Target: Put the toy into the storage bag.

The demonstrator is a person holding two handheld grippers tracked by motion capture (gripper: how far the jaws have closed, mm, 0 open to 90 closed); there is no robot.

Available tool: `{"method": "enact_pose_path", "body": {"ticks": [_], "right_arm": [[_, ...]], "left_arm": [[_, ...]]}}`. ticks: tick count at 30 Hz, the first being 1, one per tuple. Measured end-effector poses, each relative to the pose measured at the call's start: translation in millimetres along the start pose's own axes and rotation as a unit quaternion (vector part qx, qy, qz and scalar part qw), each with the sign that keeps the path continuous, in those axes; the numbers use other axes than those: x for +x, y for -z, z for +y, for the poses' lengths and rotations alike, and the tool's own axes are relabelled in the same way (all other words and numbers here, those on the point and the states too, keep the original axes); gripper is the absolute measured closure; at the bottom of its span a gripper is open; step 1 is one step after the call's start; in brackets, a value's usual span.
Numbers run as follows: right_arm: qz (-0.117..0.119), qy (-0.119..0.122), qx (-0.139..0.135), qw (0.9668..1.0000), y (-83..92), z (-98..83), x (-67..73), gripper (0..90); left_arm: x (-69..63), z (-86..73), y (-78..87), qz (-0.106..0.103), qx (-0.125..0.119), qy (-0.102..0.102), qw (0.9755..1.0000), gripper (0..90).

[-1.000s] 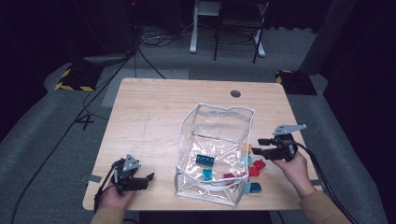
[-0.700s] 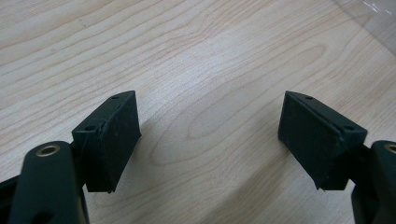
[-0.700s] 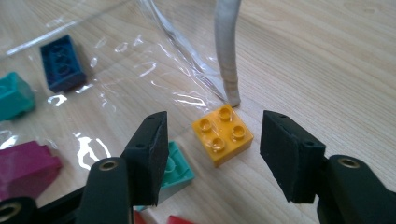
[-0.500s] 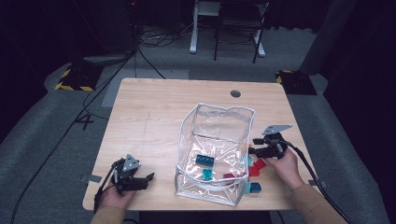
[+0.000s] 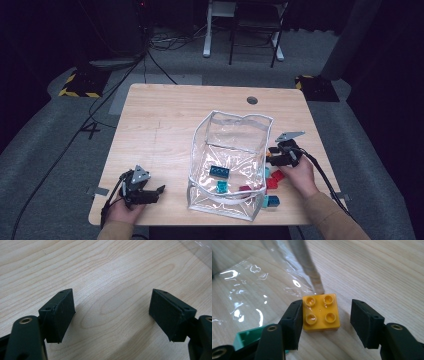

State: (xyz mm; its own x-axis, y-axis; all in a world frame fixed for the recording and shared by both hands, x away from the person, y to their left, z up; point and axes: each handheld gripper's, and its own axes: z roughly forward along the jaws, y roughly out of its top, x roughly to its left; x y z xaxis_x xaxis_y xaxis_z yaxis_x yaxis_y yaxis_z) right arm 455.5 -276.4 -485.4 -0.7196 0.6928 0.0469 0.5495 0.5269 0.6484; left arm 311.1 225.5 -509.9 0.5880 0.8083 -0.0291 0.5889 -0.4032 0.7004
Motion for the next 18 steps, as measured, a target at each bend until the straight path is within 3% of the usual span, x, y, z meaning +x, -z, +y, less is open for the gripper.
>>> {"method": "enact_pose_path", "body": {"ticks": [5,10,18], "right_arm": [[-0.009,-0.003,-0.005,0.9999,1.3,-0.3,-6.0,58.5],[-0.027,-0.001,-0.004,0.9996,6.4,-0.1,-5.2,59.2],[-0.023,0.0,-0.016,0.9996,29.5,3.6,-5.3,59.3]], "left_arm": [[0.0,0.0,0.0,0.0,0.0,0.0,1.0,21.2],[0.0,0.0,0.0,0.0,0.0,0.0,1.0,21.2],[0.0,0.0,0.0,0.0,0.0,0.0,1.0,21.2]]}}
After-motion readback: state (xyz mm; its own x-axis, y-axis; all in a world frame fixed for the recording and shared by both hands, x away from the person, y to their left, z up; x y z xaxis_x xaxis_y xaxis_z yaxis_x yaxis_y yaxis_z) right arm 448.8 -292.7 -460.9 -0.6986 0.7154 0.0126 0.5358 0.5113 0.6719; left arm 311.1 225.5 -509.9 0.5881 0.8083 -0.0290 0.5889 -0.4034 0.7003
